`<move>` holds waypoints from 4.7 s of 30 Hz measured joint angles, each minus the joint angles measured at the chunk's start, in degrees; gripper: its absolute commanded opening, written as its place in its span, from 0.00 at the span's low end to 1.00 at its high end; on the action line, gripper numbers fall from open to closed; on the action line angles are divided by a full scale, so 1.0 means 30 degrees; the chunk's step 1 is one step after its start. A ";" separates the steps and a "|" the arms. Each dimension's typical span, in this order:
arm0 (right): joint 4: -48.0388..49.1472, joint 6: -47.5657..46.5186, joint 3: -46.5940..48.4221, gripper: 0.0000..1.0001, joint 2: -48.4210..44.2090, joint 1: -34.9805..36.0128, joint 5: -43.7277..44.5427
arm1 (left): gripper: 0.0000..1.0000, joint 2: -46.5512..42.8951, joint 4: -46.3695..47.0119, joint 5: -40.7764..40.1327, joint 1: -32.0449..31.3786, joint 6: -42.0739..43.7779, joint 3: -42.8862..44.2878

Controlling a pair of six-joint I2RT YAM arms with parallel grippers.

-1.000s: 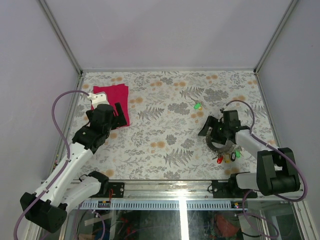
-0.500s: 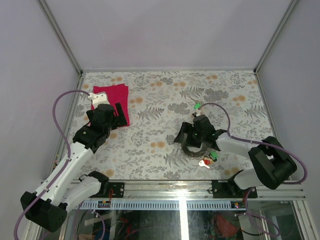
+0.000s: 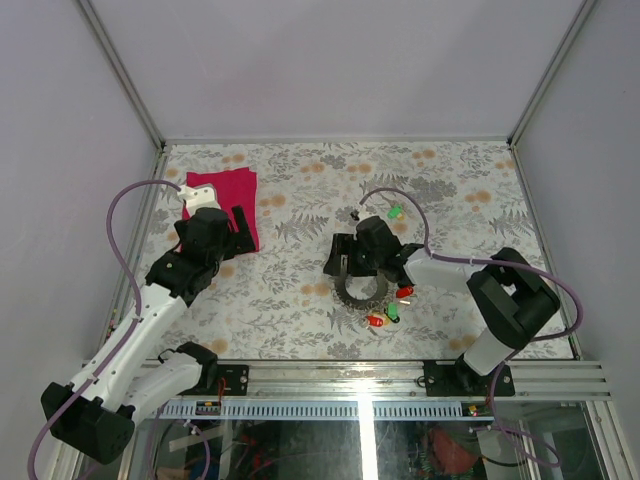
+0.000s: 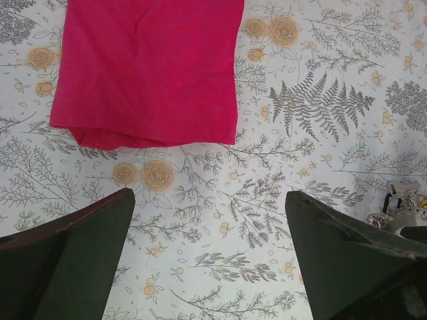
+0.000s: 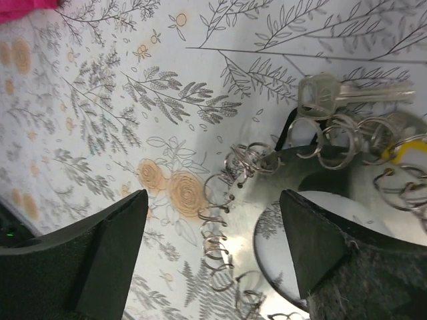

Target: Put the keys on the keyring

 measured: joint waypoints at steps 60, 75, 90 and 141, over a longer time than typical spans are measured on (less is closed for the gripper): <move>-1.3311 -0.1931 0.6790 0.34 0.3045 0.5756 0.6047 | 1.00 -0.0350 0.0044 0.0874 0.0000 0.0736 -0.0007; -1.3522 -0.1953 0.6790 0.10 0.3453 0.5770 0.6594 | 1.00 -0.0350 0.0044 0.1013 0.0000 0.0736 -0.0007; -1.3493 -0.4401 0.5340 0.00 -0.2178 0.5785 0.7519 | 1.00 -0.1282 0.0991 0.3111 0.0000 0.1610 0.0000; -0.8429 -1.3296 0.2477 0.00 -1.7027 0.5829 0.0357 | 0.62 0.0087 1.1730 1.5897 -0.7672 0.4138 0.0532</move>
